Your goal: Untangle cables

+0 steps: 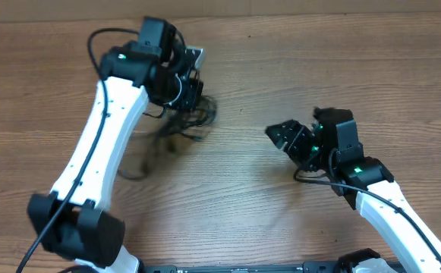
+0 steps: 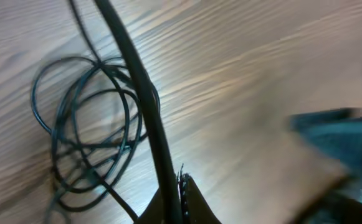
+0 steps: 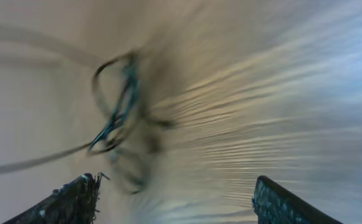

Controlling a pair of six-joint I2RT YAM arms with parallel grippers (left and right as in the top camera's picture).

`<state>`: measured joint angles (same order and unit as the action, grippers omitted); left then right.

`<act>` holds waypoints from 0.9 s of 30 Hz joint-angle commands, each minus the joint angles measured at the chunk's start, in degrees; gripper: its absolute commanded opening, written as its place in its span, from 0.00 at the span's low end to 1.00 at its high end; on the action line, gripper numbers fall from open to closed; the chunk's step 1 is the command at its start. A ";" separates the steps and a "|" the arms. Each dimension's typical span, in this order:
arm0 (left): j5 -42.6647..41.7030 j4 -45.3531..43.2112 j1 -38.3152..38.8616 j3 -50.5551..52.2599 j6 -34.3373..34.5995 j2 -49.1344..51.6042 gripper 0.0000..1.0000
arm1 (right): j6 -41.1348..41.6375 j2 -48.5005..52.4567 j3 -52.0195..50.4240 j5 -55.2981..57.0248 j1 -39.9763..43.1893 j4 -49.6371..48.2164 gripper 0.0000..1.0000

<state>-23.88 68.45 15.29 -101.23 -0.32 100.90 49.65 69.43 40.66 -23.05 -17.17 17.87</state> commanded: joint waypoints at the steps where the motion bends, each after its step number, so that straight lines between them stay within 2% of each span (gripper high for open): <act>1: -14.99 0.94 0.13 -2.99 0.68 -2.60 0.04 | -5.42 -1.05 -0.09 -6.29 -3.56 -2.54 0.80; 7: -18.05 1.09 0.13 -3.08 0.70 -6.05 0.04 | -5.35 -0.94 -0.09 -4.28 -7.65 -8.70 0.81; 11: -20.35 0.96 0.15 -3.08 0.70 -8.94 0.04 | -3.34 -0.22 -0.09 2.34 -9.53 -9.64 0.80; 20: -27.06 -2.67 0.13 -3.08 0.68 -16.13 0.04 | -3.23 9.40 -0.09 9.75 -12.50 -10.23 0.73; 27: -18.91 -1.44 0.13 -3.08 0.09 -18.45 0.04 | -3.30 8.50 -0.07 3.69 -12.22 -10.29 0.74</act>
<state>-46.17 66.46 15.29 -102.83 0.08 83.35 46.50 79.96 40.66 -16.03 -29.34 8.12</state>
